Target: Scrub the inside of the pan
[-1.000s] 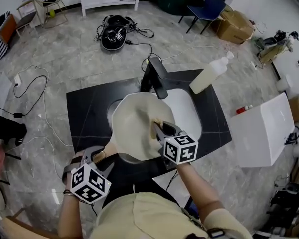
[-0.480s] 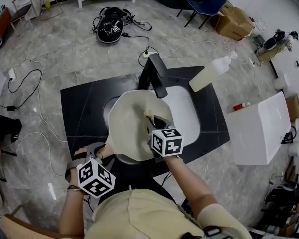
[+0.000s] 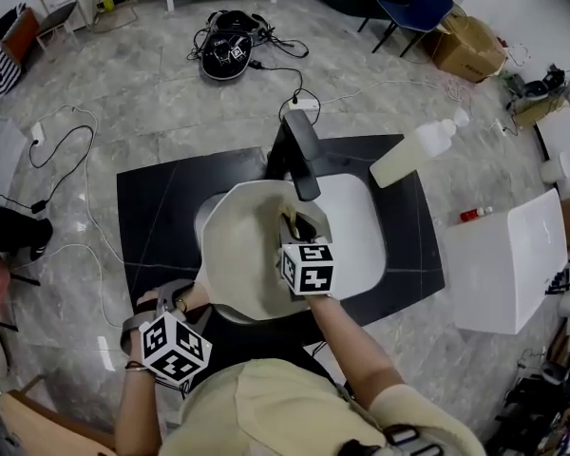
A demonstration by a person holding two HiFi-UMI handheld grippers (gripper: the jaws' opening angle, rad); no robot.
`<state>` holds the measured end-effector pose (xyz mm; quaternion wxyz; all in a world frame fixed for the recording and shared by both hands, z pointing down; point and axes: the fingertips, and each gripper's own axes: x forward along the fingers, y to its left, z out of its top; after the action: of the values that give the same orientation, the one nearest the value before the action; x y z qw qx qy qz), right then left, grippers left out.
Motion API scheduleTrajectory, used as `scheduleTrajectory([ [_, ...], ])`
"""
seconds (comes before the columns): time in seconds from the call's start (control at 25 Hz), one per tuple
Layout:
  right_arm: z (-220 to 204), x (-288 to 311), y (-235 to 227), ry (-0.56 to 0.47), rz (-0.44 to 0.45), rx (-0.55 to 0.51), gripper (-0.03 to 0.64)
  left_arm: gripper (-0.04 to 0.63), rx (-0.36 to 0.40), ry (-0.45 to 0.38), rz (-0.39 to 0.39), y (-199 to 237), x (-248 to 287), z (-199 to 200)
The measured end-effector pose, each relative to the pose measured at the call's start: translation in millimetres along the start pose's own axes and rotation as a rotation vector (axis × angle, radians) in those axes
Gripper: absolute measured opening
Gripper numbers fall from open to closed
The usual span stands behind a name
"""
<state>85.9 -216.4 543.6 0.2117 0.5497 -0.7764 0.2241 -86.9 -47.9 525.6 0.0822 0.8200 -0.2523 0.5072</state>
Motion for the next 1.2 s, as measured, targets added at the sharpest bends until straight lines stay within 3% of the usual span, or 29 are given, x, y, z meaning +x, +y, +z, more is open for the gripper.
scheduleTrajectory([
  [0.4, 4, 39, -7, 0.003, -0.066, -0.057, 0.075, 0.209, -0.015, 0.017, -0.020, -1, 1, 0],
  [0.72, 11, 61, 34, 0.000, 0.060, -0.095, 0.074, 0.209, -0.031, 0.005, -0.017, 0, 1, 0],
  [1.2, 9, 54, 108, 0.058, 0.323, -0.114, 0.071, 0.209, -0.040, -0.016, -0.011, 0, -2, -1],
])
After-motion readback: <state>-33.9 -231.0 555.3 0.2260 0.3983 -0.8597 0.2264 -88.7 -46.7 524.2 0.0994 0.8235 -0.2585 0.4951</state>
